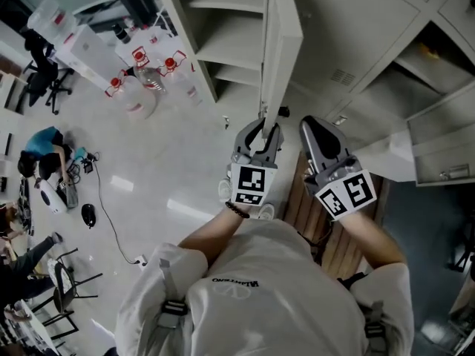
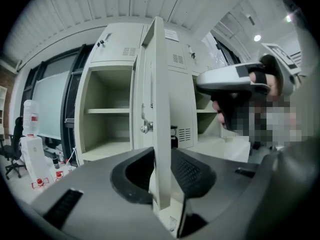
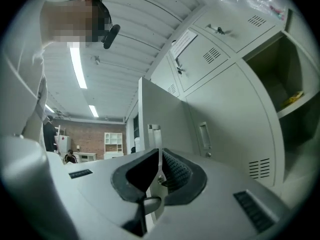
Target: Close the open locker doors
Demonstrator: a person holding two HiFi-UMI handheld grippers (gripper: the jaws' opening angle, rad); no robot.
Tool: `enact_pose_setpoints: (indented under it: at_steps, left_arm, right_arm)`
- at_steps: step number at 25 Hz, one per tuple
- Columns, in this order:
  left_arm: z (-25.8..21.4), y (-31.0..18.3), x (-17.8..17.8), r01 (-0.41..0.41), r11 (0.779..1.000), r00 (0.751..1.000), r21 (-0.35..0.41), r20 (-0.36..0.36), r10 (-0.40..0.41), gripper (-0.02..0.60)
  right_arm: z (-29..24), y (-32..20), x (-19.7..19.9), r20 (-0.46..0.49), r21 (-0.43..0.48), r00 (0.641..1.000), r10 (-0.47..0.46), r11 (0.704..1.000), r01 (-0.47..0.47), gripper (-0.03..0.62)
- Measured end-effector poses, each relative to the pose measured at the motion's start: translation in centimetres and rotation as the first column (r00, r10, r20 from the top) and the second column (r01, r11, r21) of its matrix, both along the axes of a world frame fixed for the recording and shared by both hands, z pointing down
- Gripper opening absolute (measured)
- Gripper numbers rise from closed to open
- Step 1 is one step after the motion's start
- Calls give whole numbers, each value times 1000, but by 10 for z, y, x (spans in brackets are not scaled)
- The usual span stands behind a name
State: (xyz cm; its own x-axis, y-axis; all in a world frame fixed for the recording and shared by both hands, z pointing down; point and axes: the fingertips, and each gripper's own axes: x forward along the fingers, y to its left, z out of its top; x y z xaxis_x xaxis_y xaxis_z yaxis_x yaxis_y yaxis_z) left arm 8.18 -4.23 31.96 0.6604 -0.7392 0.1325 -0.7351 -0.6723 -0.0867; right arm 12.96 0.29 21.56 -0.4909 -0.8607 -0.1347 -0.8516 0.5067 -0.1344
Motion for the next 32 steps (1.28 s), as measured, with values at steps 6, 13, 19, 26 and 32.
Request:
enact_pose_setpoints:
  at_steps: [6,13,19,26,32]
  left_arm:
    - [-3,-18,-56,-75,997,997,31,-26,75,98]
    - [-4,-59,-120,-89,995,995,39,-43,91,95]
    - [-5,-90,-151,-133,990,988,49,-69,136,89]
    - [-7,-122,-171,-205,977,974,59,-86,209,91]
    - [-9,-149,-185,-233,970,967,68,-91,239,92]
  right_arm:
    - [-7,-27,-73,-7,5,971,-240,971,240,67]
    - [-12,-79,-144,-46,7,946,-321,947,321,107]
    - [-10,-118,-184,-76,6,937,-340,940,341,126]
    - [-16,-152,-211,-89,19,944,-318,947,320,79]
    - [-17,-181,-224,-105,13,954,-280,959,283,54]
